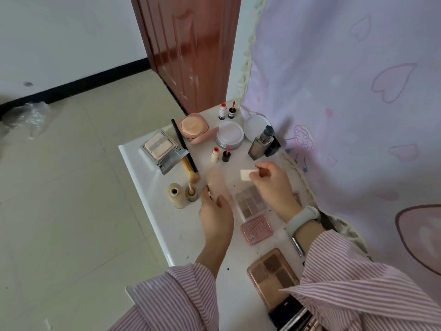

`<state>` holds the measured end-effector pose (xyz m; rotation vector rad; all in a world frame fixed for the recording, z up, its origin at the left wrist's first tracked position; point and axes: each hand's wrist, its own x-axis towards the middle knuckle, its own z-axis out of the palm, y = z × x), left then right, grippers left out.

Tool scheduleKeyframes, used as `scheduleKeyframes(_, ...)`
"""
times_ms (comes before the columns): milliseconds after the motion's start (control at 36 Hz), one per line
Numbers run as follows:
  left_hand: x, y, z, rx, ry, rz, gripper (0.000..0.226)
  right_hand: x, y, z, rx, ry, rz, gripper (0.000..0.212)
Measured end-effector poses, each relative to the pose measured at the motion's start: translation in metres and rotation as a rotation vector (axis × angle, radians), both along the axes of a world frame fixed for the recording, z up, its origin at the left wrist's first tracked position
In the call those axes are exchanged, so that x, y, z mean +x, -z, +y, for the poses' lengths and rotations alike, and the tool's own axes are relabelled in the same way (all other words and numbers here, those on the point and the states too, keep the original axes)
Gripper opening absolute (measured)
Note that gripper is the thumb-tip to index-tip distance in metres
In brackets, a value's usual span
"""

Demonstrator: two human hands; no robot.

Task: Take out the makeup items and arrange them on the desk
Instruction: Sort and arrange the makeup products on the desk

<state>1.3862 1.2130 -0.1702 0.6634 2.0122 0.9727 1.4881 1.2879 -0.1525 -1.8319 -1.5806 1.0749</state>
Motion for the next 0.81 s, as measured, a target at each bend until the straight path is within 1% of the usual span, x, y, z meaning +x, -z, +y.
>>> scheduleKeyframes(83,0.001,0.003,0.004,0.021,0.018,0.086,0.041,-0.01,0.009,0.009,0.016,-0.055,-0.055,0.028)
scheduleKeyframes(194,0.004,0.007,0.005,0.053,0.078,0.199,0.024,-0.015,0.016,0.014,-0.003,-0.117,-0.107,0.031)
scheduleKeyframes(222,0.004,0.008,0.005,0.04,0.099,0.224,0.026,-0.015,0.017,0.014,0.001,-0.134,-0.115,0.032)
scheduleKeyframes(333,0.007,0.007,-0.002,-0.022,0.191,0.309,0.046,-0.008,0.017,0.014,0.051,-0.184,-0.161,0.038)
scheduleKeyframes(389,0.008,0.005,-0.007,-0.044,0.239,0.313,0.051,-0.003,0.015,0.008,0.103,-0.203,-0.22,0.042)
scheduleKeyframes(444,0.008,0.003,-0.013,-0.043,0.287,0.315,0.055,0.003,0.013,-0.003,0.197,-0.238,-0.277,0.04)
scheduleKeyframes(500,0.008,0.0,-0.02,-0.021,0.315,0.296,0.058,0.006,0.014,-0.019,0.275,-0.325,-0.428,0.042)
scheduleKeyframes(556,0.008,-0.001,-0.029,0.021,0.333,0.265,0.06,0.007,0.013,-0.034,0.206,-0.44,-0.625,0.056)
scheduleKeyframes(611,0.006,-0.001,-0.034,0.043,0.34,0.24,0.061,0.005,0.016,-0.043,0.112,-0.482,-0.732,0.07)
scheduleKeyframes(667,0.005,-0.002,-0.039,0.056,0.339,0.215,0.059,0.002,0.017,-0.047,0.082,-0.439,-0.748,0.076)
scheduleKeyframes(806,-0.002,-0.007,-0.048,0.109,0.296,0.166,0.051,-0.003,0.012,-0.048,0.104,-0.381,-0.689,0.079)
